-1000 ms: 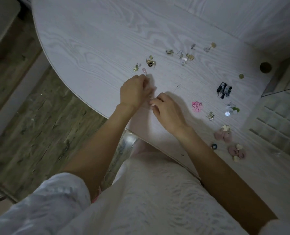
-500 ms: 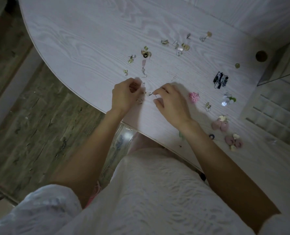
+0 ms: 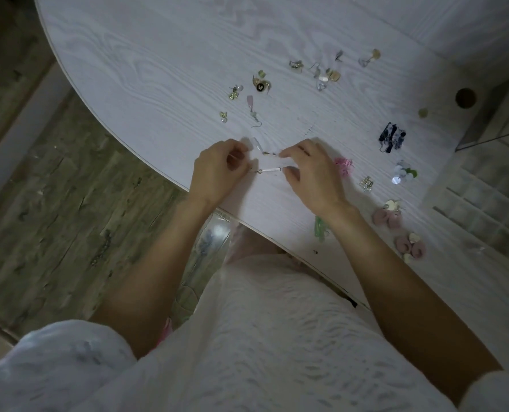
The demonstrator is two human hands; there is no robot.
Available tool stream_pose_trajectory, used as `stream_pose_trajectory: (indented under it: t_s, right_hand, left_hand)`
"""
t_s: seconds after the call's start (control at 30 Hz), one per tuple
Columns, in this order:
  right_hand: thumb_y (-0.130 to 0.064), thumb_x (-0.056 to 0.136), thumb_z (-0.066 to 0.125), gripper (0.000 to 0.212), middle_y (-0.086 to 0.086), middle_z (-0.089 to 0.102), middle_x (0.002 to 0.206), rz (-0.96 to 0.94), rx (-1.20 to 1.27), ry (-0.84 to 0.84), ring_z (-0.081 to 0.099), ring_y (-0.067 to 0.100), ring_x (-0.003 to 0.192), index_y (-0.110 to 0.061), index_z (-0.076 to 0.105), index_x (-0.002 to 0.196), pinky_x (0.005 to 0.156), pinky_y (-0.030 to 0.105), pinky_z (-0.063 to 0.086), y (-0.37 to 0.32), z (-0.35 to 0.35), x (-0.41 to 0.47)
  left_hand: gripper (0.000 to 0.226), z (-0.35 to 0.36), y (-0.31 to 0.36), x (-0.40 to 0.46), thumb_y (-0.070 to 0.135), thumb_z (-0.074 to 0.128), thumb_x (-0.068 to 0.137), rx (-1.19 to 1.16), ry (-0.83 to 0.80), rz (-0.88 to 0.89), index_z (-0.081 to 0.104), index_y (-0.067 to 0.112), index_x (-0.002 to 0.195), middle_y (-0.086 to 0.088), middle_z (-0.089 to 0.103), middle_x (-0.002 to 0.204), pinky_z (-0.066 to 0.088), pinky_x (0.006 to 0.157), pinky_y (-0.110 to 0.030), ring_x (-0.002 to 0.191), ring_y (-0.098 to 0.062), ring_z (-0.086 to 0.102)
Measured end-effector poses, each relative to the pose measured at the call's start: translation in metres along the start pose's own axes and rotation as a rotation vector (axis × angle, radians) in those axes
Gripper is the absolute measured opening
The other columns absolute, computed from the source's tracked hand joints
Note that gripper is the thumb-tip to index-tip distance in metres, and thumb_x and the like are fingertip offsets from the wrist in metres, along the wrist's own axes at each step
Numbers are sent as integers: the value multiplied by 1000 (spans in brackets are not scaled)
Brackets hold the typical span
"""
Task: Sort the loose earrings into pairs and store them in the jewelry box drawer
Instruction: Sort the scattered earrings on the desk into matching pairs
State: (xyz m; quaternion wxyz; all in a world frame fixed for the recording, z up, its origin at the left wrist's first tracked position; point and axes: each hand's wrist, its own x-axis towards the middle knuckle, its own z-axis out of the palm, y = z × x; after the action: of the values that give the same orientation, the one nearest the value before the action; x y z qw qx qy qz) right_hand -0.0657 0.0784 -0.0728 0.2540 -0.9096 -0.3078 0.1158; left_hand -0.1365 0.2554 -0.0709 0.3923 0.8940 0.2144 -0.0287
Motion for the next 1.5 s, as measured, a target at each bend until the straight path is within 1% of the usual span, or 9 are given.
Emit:
stream_pose_trajectory:
  t_s: [0.1, 0.3, 0.37, 0.47, 0.73, 0.97, 1.1, 1.27, 1.5]
  right_hand:
    - [-3, 86, 58, 22, 11, 59, 106, 34, 16, 46, 55, 25, 99, -7, 63, 107, 74, 30, 48, 3, -7, 2]
    - [-6, 84, 61, 25, 11, 61, 105, -87, -14, 25, 52, 29, 100, -8, 63, 110, 79, 33, 46, -12, 4, 22]
    - [-6, 84, 61, 31, 11, 61, 109, -121, -33, -35, 51, 30, 103, -9, 63, 115, 81, 35, 46, -16, 10, 30]
    - [-2, 85, 59, 30, 12, 60, 114, -132, -48, -123, 50, 31, 106, -4, 63, 115, 82, 41, 49, -15, 10, 37]
    - [-10, 89, 58, 7, 13, 60, 96, 49, -28, -29, 60, 27, 78, -4, 61, 92, 63, 36, 49, 9, -8, 8]
    - [-9, 88, 57, 23, 11, 54, 115, 118, -75, -25, 51, 24, 102, -10, 59, 111, 76, 33, 46, 12, -14, -12]
    - [-11, 89, 57, 35, 13, 49, 120, 96, -62, -65, 43, 28, 110, -14, 54, 124, 84, 36, 46, 4, -7, -8]
    - [-1, 89, 54, 23, 16, 53, 111, 91, -15, -51, 53, 30, 98, -6, 58, 111, 77, 39, 49, -4, 2, -16]
    - [-6, 89, 51, 30, 13, 60, 109, 277, 176, 18, 57, 26, 98, -6, 57, 119, 83, 35, 45, -12, 6, -43]
  left_hand:
    - [18, 5, 0, -5, 18, 62, 84, -28, 33, -6, 64, 19, 102, 2, 67, 95, 50, 78, -28, 83, -11, 60]
    - [32, 6, 4, -5, 5, 58, 75, 130, -49, 103, 66, 17, 104, -6, 61, 102, 38, 74, -22, 91, -19, 57]
    - [27, 7, 1, -7, 6, 62, 76, 162, -70, 141, 69, 14, 100, -9, 60, 100, 39, 73, -24, 89, -23, 57]
    - [14, 6, -1, -9, 16, 63, 83, 179, -38, 102, 68, 16, 96, -5, 60, 95, 35, 69, -20, 78, -13, 52]
    - [10, 8, -2, -14, 18, 60, 86, 160, 8, 46, 65, 15, 94, -5, 60, 91, 41, 70, -26, 81, -18, 56]
    - [25, 19, -3, -19, 11, 62, 79, 279, 42, 161, 67, 14, 104, -10, 59, 106, 43, 71, -31, 97, -31, 52]
    - [16, 26, 1, -16, 17, 68, 81, 273, 28, 162, 67, 11, 96, -10, 59, 100, 41, 71, -30, 95, -29, 52]
    - [10, 42, 17, -21, 19, 66, 82, 163, 55, 86, 64, 10, 87, -8, 58, 90, 34, 68, -18, 79, -20, 56]
    - [25, 66, 43, -38, 27, 61, 87, -26, 73, 1, 63, 19, 111, 1, 61, 100, 32, 71, -8, 79, -1, 50]
